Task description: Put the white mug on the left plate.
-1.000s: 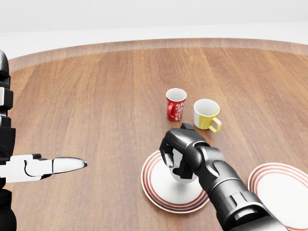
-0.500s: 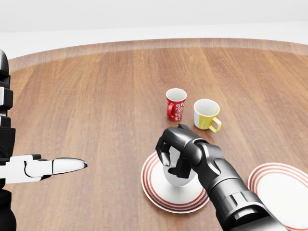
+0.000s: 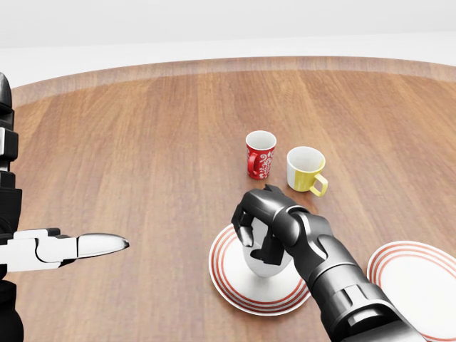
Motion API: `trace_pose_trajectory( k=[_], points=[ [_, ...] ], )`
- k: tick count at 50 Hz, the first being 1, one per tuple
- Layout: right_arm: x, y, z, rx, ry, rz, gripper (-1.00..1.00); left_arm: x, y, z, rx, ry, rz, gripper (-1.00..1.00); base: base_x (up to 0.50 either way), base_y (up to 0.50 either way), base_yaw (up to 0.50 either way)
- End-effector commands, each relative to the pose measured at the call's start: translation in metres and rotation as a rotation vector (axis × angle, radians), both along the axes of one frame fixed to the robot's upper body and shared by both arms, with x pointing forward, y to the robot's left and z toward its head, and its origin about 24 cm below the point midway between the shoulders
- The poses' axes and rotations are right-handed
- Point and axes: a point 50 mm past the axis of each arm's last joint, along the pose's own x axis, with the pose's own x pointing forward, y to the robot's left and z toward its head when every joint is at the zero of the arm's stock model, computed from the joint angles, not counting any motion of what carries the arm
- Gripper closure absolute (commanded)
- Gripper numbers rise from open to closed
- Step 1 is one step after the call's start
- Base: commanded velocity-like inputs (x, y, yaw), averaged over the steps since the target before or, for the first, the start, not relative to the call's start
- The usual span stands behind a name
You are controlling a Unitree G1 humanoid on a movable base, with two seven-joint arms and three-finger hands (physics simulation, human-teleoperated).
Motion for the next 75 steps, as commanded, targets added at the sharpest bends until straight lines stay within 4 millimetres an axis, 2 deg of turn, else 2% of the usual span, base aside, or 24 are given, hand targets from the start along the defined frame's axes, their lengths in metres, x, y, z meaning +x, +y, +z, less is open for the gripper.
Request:
trace_pose_trajectory(
  k=[1,47,48,49,50,61,75],
  points=[
    [0.001,0.000,0.002,0.017,-0.014,-0.009,1.00,0.000,0.000,0.000,0.000,0.001,0.000,-0.97,0.00,0.00,0.00],
    [-0.002,-0.003,-0.006,-0.017,-0.029,-0.026,0.98,0.000,-0.001,0.000,0.002,0.001,-0.003,-0.97,0.00,0.00,0.00],
    [-0.002,-0.003,-0.005,-0.012,-0.030,-0.029,0.14,0.000,-0.001,-0.001,0.002,0.003,-0.003,-0.97,0.00,0.00,0.00],
    [-0.002,-0.003,-0.005,-0.014,-0.030,-0.028,-0.55,0.000,-0.001,-0.001,0.002,0.002,-0.003,-0.98,0.00,0.00,0.00],
    [-0.002,-0.003,-0.005,-0.015,-0.027,-0.027,-1.00,0.000,-0.001,0.000,0.002,0.001,-0.002,-0.97,0.00,0.00,0.00],
    [-0.002,-0.009,-0.008,-0.036,-0.021,-0.042,-1.00,0.000,-0.001,-0.001,0.002,0.004,-0.002,-0.98,0.00,0.00,0.00],
    [-0.003,-0.007,-0.008,-0.045,-0.012,-0.023,-1.00,0.000,-0.001,-0.001,0.000,0.003,-0.003,-0.98,0.00,0.00,0.00]
  ],
)
